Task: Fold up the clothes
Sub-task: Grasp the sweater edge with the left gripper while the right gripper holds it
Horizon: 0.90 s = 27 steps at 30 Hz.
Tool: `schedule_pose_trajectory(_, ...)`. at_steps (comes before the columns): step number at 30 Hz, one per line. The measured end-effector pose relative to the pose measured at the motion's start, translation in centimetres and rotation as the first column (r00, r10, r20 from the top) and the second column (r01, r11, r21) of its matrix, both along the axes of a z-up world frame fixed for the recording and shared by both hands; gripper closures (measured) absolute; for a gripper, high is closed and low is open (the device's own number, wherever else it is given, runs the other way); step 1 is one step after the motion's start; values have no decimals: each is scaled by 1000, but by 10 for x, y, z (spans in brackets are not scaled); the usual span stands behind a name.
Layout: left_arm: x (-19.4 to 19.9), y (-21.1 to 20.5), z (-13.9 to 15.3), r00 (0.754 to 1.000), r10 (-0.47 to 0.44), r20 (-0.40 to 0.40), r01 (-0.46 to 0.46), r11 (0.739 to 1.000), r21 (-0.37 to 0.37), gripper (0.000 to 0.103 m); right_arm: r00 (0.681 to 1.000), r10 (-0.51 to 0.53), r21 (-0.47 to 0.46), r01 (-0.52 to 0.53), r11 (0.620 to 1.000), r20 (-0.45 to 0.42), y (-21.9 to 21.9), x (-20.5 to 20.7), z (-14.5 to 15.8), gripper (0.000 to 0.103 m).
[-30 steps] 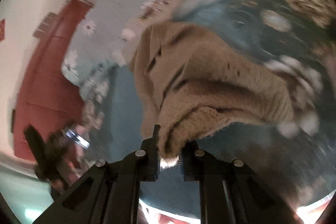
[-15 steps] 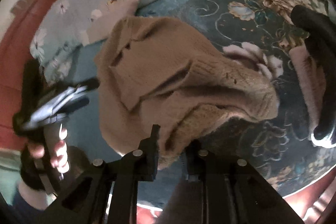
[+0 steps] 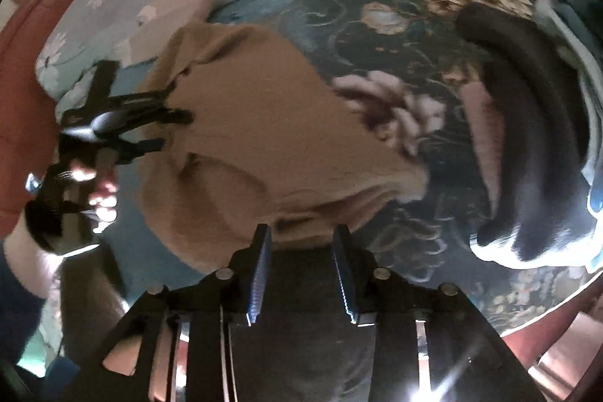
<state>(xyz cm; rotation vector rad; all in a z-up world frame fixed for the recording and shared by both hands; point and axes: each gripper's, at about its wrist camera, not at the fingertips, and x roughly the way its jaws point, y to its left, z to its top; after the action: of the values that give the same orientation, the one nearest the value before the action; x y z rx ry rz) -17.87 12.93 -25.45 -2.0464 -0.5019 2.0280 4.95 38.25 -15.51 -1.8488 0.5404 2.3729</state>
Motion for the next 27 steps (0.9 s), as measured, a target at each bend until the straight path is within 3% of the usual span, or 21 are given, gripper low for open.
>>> schedule_pose_trajectory(1,0,-1,1,1000,0,-2,0,1000,-1,43,1000,-3,4,3,1000,6,4,-1,-3,68)
schedule_pose_trajectory(3,0,-8,2,1000,4,-5,-4,1000,17,67,1000,3,2,-3,1000,4,11,-5,-8,68)
schedule_pose_trajectory(4,0,-12,5,1000,10,-5,-9,999,40,74,1000,2,3,-2,1000,7,14,-7,-10,68)
schedule_pose_trajectory(5,-1,-16,10,1000,17,-2,-17,997,74,87,1000,0,3,0,1000,9,17,-9,-13,68)
schedule_pose_trajectory(6,-1,-20,14,1000,25,2,-25,994,108,92,1000,-2,1,2,1000,7,19,-11,-14,68)
schedule_pose_trajectory(12,-2,-39,73,994,45,-102,-18,968,252,93,1000,12,-1,-12,1000,-6,19,-18,-16,68)
schedule_pose_trajectory(18,-19,-53,118,977,98,-192,-30,944,328,93,995,75,6,-74,997,-61,2,-16,2,67)
schedule_pose_trajectory(23,-33,-60,152,958,123,-260,-23,934,357,93,972,204,21,-203,979,-117,-31,-22,18,53)
schedule_pose_trajectory(27,-29,-69,176,949,133,-288,-19,930,366,93,930,336,44,-333,942,-148,-69,-35,15,45)
